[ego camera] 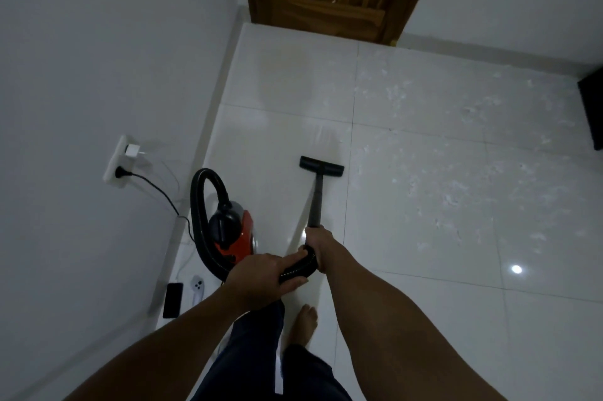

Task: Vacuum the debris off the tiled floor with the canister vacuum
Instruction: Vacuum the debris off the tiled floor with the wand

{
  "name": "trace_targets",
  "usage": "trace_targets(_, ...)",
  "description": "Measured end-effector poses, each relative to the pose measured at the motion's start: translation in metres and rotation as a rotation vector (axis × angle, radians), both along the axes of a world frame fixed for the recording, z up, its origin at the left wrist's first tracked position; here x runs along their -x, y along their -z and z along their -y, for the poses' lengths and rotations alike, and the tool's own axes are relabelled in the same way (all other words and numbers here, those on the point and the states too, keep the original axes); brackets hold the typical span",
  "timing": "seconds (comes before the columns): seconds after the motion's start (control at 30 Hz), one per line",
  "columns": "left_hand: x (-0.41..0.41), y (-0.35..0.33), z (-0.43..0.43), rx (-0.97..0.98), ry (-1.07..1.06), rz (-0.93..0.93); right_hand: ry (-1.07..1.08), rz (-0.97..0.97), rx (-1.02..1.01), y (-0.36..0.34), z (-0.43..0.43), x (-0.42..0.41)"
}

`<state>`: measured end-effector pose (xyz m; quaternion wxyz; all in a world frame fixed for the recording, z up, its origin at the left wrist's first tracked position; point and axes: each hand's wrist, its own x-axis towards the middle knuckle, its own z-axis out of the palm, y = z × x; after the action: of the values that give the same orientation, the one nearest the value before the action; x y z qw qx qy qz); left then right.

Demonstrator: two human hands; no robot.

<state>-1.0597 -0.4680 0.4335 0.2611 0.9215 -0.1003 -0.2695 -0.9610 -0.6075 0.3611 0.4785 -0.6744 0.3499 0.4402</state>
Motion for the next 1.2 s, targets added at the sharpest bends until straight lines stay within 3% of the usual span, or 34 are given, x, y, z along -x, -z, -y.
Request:
trace_targets(0.3, -0.099, 0.009, -0.030, 0.115, 0.012, -0.034, 0.025, 0.006, 0.023, 0.008, -0.022, -0.093)
trace_targets(0.5, -0.158, 0.012, -0.026, 0.043, 0.108, 0.020, 0.047, 0.037, 0.022, 0.023, -0.021, -0.148)
trace_targets(1.2, -0.402, 0.035, 0.048, 0.006, -0.111, -0.105, -0.133, 0.146, 0.088, 0.070, 0.031, -0.411)
